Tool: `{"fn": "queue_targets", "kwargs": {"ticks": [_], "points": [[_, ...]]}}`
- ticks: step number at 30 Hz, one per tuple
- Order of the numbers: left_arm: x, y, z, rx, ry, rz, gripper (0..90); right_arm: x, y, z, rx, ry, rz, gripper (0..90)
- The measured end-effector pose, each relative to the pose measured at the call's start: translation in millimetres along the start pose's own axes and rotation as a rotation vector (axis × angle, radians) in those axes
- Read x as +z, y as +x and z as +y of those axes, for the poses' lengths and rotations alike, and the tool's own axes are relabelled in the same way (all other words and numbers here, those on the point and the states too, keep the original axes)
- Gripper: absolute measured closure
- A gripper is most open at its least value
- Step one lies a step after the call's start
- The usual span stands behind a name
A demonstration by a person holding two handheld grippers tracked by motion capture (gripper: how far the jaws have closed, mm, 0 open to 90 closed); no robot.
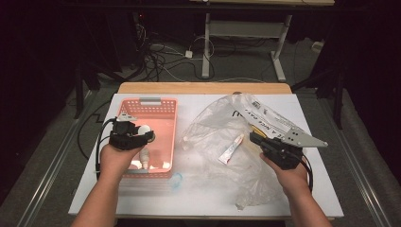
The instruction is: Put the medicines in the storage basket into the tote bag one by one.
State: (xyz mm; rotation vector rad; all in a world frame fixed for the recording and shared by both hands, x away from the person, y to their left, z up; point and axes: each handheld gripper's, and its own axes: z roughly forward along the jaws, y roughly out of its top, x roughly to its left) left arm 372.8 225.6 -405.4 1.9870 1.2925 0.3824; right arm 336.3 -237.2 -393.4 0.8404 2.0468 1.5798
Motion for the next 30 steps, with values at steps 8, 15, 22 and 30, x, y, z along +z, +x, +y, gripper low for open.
{"fn": "queue_targets", "kwargs": {"ticks": [8, 15, 22, 30], "points": [[-10.3, -11.8, -12.1, 0.012, -0.041, -0.036, 48.7, -0.2, 0.5, -0.3, -0.006, 0.004, 0.000, 90.0], [-20.2, -23.9, -21.7, 0.045, -0.077, -0.033, 48.8, 0.1, 1.1, -0.5, -0.007, 0.002, -0.001, 90.0], [-20.9, -29.4, -32.2, 0.047, -0.095, -0.043, 48.8, 0.4, 2.1, -1.0, -0.008, 0.007, 0.001, 90.0], [-26.9, -38.7, -39.0, 0.081, -0.125, -0.047, 48.8, 0.0, 2.1, -1.6, -0.012, 0.011, 0.000, 90.0]]}}
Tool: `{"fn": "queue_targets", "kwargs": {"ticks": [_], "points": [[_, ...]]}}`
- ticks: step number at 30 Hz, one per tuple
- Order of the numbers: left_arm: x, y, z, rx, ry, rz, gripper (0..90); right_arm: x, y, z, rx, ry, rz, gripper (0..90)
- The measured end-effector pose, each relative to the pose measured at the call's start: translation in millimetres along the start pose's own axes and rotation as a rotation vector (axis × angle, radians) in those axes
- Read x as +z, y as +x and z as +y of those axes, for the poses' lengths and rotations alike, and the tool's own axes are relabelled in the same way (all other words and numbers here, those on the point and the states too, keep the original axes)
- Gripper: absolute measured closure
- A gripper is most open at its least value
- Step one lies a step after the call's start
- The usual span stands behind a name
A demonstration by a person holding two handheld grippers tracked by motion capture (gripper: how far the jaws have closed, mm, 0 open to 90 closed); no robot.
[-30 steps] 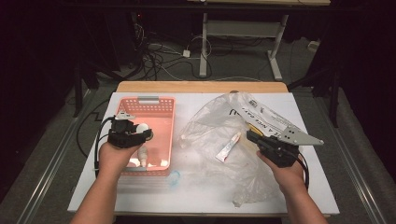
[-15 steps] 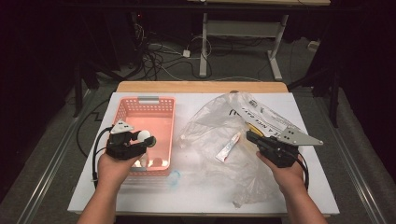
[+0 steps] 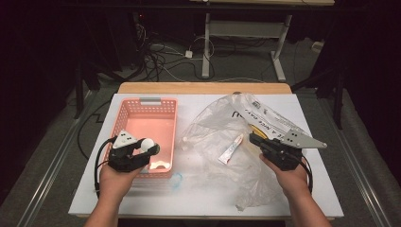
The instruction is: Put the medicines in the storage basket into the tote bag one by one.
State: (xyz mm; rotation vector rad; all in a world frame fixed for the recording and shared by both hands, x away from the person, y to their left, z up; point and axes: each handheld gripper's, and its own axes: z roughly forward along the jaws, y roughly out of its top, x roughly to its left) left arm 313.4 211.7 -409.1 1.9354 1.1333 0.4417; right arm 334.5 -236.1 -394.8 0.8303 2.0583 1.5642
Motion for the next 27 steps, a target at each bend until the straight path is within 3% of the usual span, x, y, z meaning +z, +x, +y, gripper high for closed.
{"fn": "queue_targets", "kwargs": {"ticks": [10, 17, 27], "points": [[-10.5, -15.9, 3.9, 0.022, -0.041, -0.036, 48.8, 0.1, 0.5, -0.2, -0.002, -0.001, 0.006, 90.0], [-15.4, -30.4, 9.7, 0.043, -0.069, -0.101, 48.8, 0.8, 2.3, 0.4, 0.000, -0.003, 0.011, 90.0], [-9.5, -49.0, 11.7, 0.086, -0.064, -0.124, 48.8, 1.2, 2.3, 0.2, -0.003, -0.001, 0.011, 90.0]]}}
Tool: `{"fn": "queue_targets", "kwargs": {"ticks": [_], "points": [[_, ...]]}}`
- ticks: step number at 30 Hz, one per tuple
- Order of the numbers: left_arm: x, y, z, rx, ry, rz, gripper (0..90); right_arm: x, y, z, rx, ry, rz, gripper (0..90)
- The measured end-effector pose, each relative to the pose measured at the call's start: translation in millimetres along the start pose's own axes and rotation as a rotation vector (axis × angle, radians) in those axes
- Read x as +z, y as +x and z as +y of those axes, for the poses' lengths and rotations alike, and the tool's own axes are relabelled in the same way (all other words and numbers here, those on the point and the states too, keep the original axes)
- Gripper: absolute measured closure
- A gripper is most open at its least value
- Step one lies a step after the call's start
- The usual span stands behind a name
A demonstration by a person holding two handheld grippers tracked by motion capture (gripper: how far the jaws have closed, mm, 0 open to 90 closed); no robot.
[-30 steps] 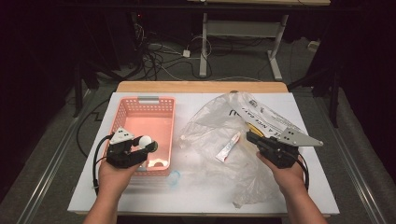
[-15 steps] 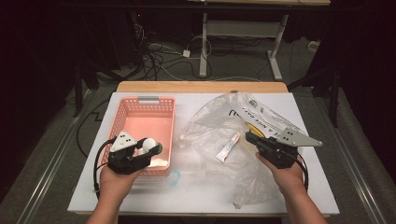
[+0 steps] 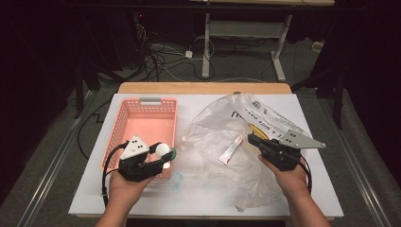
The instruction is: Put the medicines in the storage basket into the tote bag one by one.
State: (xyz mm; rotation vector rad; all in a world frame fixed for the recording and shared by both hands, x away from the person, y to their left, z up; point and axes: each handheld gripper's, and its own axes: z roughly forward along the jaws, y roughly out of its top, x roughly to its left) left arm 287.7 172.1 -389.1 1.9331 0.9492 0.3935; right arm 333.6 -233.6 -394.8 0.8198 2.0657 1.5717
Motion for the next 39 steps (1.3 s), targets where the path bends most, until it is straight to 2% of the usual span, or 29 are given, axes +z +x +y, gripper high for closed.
{"fn": "queue_targets", "kwargs": {"ticks": [8, 23, 35, 39], "points": [[7.5, -11.7, 1.4, 0.015, 0.000, -0.037, 48.8, 0.0, 0.1, 0.4, -0.005, -0.002, 0.000, 90.0], [24.0, -30.2, 1.7, 0.034, -0.004, -0.082, 48.8, 1.0, 1.1, 0.5, -0.009, 0.000, 0.002, 90.0], [56.4, -51.3, 4.7, 0.071, 0.030, -0.132, 48.8, 0.8, 0.9, 0.8, -0.006, -0.001, 0.001, 90.0], [67.6, -55.6, 6.8, 0.070, 0.025, -0.146, 48.8, 1.0, 1.3, 0.7, -0.006, -0.001, 0.002, 90.0]]}}
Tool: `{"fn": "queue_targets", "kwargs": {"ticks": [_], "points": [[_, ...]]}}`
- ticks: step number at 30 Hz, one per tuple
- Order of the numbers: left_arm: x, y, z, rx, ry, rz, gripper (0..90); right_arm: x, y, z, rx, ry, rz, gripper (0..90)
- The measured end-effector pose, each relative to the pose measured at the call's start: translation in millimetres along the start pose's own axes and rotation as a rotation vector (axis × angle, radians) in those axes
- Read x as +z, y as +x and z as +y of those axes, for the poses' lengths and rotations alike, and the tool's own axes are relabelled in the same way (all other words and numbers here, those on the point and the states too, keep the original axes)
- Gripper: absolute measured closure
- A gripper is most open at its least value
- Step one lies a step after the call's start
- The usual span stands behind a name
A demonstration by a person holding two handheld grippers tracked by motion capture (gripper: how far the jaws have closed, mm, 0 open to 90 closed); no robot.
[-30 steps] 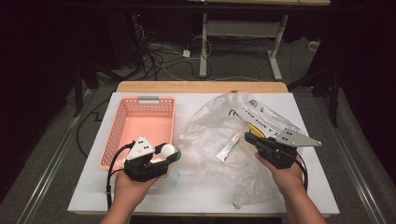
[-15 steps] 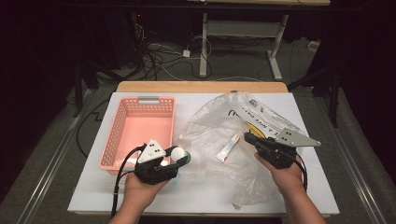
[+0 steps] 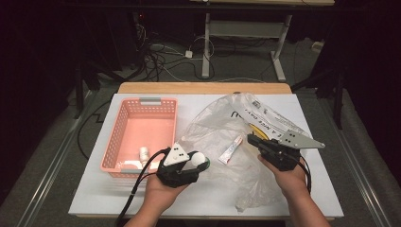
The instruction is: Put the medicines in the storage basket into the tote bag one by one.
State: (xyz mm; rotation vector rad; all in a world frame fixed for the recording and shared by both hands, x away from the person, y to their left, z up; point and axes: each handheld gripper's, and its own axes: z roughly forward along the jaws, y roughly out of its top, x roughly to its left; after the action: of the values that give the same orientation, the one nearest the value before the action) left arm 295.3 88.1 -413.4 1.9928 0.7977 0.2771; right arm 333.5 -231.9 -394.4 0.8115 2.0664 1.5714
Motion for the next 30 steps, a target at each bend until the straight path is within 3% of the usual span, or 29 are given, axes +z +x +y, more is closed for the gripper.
{"fn": "queue_targets", "kwargs": {"ticks": [20, 30], "points": [[48.5, -0.3, 14.8, 0.016, 0.016, -0.021, 48.8, 0.0, -1.5, 0.2, 0.006, -0.003, 0.000, 90.0], [81.5, -4.8, 28.0, 0.023, 0.015, -0.033, 48.8, -0.6, -4.0, 0.5, 0.014, -0.007, -0.001, 90.0]]}}
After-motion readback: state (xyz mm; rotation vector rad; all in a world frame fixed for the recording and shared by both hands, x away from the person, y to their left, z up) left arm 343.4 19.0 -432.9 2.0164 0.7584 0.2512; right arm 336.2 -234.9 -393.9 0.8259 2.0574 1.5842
